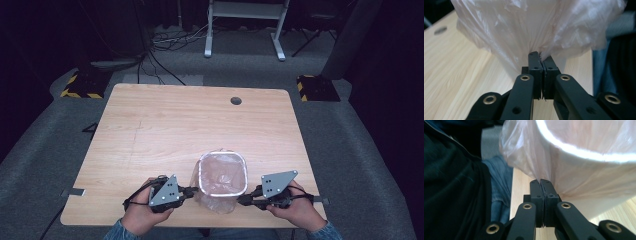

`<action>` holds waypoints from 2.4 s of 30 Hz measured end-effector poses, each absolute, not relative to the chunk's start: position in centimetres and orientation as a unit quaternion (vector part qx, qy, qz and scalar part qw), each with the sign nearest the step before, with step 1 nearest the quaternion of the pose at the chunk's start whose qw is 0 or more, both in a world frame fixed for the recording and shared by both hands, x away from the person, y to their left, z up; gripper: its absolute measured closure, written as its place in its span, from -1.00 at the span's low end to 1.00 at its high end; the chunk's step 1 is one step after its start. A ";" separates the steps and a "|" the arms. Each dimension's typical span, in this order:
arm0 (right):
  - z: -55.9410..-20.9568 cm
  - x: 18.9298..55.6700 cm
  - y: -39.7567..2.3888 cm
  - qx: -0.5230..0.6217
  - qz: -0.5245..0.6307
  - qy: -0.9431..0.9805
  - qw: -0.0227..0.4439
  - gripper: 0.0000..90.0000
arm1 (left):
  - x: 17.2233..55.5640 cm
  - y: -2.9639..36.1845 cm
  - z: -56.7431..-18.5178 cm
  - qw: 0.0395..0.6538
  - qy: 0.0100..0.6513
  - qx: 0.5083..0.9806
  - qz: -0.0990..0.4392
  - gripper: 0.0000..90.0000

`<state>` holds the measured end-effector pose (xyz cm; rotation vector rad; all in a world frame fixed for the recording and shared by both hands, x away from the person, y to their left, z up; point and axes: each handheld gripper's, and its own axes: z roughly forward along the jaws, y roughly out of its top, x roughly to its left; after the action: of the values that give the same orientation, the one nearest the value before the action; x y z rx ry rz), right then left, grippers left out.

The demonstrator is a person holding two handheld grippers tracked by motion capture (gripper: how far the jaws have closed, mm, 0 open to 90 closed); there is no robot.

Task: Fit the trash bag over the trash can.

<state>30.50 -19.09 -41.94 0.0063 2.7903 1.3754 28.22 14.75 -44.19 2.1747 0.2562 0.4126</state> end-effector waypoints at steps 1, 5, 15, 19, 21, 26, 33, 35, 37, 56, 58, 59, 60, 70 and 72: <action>-42.1 30.5 -19.1 0.004 0.434 0.901 0.022 0.97 | 28.3 14.7 -44.5 0.434 0.107 0.879 0.166 0.96; -42.5 30.4 -19.2 0.011 0.444 0.896 -0.003 0.61 | 28.5 14.7 -44.9 0.452 0.131 0.868 0.158 0.22; -38.4 30.8 -22.6 0.044 0.502 0.863 0.007 0.25 | 26.2 16.7 -41.2 0.558 0.144 0.810 0.113 -0.21; -37.0 33.0 -23.0 0.103 0.532 0.839 0.057 0.13 | 26.0 16.6 -40.6 0.558 0.142 0.807 0.130 -0.32; -36.6 34.1 -22.7 0.131 0.542 0.827 0.071 0.06 | 26.0 16.8 -40.6 0.567 0.141 0.803 0.117 -0.35; -36.5 36.5 -20.7 0.168 0.537 0.824 0.073 0.05 | 25.8 18.1 -40.1 0.601 0.106 0.785 0.104 -0.33; -36.9 38.7 -18.2 0.191 0.534 0.821 0.073 0.04 | 24.6 17.3 -39.4 0.596 0.067 0.795 0.093 -0.29; -37.0 39.2 -17.8 0.197 0.532 0.820 0.078 0.04 | 24.5 16.3 -39.5 0.565 0.106 0.807 0.137 -0.16; -37.2 39.6 -17.5 0.203 0.526 0.822 0.078 0.05 | 24.7 15.4 -40.0 0.528 0.132 0.821 0.172 -0.04; -39.8 34.8 -17.6 0.299 0.491 0.818 0.025 -0.19 | 32.0 12.2 -43.2 0.446 0.301 0.797 0.276 0.00; -39.6 34.2 -17.6 0.299 0.489 0.819 0.023 -0.25 | 33.0 11.9 -43.5 0.453 0.315 0.790 0.268 -0.01; -39.4 34.0 -17.8 0.303 0.496 0.813 0.022 -0.31 | 33.2 11.9 -43.6 0.458 0.320 0.788 0.259 -0.03; -39.2 34.0 -18.2 0.305 0.504 0.807 0.023 -0.38 | 33.1 12.0 -43.7 0.464 0.323 0.786 0.251 -0.05; -37.7 35.1 -21.7 0.300 0.564 0.766 0.071 -0.33 | 30.0 16.9 -42.0 0.525 0.298 0.776 0.185 -0.32; -37.8 35.3 -21.9 0.300 0.561 0.767 0.075 -0.29 | 29.3 17.6 -41.7 0.528 0.290 0.779 0.175 -0.34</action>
<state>35.34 -21.92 -37.81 0.9009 2.3026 1.6845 29.29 17.64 -41.68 1.8609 0.6926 0.4175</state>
